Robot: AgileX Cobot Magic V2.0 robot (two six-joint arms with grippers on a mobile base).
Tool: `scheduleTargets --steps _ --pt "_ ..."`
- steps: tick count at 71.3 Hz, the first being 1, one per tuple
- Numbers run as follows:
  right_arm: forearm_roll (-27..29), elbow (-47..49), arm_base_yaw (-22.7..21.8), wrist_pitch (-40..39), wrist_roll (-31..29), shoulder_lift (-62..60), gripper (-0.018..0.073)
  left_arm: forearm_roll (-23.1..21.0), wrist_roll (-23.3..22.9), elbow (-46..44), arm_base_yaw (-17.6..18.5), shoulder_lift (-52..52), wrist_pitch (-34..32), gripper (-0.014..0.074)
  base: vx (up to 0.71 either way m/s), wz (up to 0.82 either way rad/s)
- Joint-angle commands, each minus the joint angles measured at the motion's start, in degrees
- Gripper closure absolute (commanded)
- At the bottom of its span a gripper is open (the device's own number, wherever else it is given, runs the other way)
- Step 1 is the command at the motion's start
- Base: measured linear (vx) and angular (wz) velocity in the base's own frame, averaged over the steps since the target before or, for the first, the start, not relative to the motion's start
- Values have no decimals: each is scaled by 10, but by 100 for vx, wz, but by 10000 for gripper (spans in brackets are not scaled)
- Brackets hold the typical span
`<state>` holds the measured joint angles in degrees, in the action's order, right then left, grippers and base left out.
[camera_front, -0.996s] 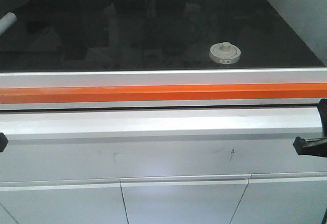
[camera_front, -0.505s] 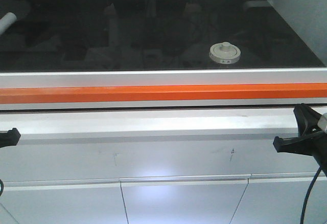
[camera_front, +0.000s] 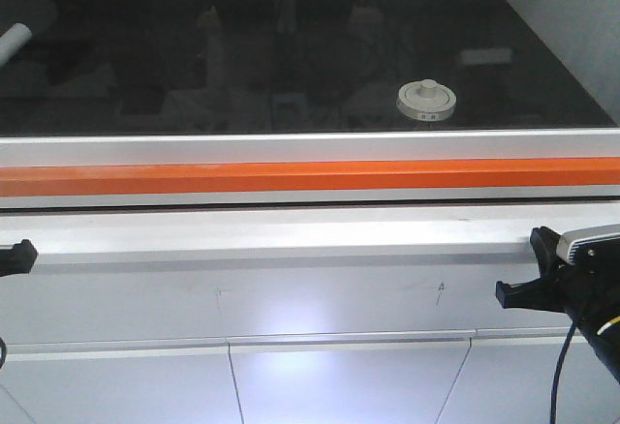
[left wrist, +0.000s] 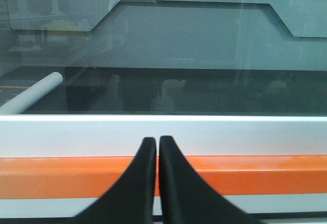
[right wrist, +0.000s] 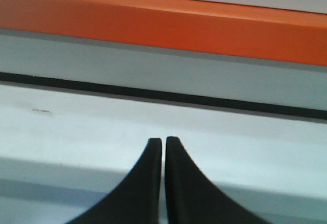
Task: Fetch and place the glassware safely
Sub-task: 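Move both grippers to the orange sash handle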
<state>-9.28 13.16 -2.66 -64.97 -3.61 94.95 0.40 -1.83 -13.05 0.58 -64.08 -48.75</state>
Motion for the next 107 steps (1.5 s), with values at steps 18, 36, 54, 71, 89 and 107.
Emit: scheduleTargets --steps 18,36,54,71,89,107 --pt "-2 59 -4 -120 -2 22 560 -4 -3 -13 3 4 -46 603 0 0" --pt "-2 86 -4 -120 -2 54 560 -4 -3 -13 3 4 -46 603 0 0" --pt "0 124 -4 -120 -1 55 560 -4 -3 -13 3 4 -47 603 0 0" --pt "0 145 -4 -120 3 55 560 -4 -3 -13 3 4 -45 603 0 0" --pt "1 143 -4 -120 5 55 560 -4 -2 -13 3 3 -30 603 0 0" --pt "1 143 -4 -120 5 55 560 -4 23 -13 3 -13 -1 603 0 0"
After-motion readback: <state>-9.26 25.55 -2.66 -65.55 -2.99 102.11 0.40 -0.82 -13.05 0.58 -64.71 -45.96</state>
